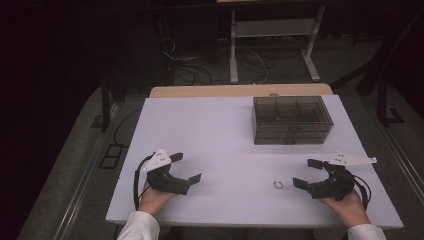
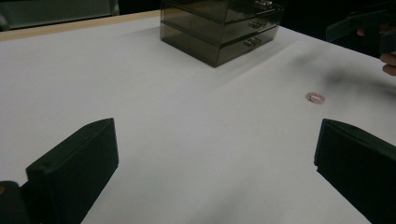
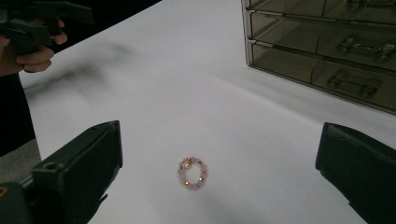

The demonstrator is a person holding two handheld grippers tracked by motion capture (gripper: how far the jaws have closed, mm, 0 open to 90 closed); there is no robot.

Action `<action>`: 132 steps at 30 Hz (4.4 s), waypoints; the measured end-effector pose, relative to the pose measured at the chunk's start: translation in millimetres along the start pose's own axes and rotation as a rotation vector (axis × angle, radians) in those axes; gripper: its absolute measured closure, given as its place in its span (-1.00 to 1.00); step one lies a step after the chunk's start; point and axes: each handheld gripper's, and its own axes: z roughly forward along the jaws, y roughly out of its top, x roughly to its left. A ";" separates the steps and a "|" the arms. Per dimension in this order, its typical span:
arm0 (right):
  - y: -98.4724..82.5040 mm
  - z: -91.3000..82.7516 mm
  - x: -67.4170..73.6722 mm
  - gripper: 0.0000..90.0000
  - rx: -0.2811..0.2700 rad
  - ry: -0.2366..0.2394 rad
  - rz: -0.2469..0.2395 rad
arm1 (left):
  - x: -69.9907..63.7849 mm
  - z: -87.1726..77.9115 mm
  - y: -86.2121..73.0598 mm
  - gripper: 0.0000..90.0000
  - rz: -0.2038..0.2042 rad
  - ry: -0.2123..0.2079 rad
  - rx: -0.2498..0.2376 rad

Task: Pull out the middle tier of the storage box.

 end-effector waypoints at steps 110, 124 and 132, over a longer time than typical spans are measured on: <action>47.8 43.0 -45.3 -0.99 0.067 0.063 0.158 | 2.0 2.6 -0.5 -1.00 -0.010 0.005 0.002; 43.6 46.9 -62.2 -0.99 0.042 0.104 0.320 | 1.9 2.8 -0.5 -1.00 -0.010 0.006 0.002; 41.6 49.5 -68.4 -0.99 -0.014 0.123 0.384 | 2.2 2.6 -0.6 -1.00 -0.013 0.009 -0.002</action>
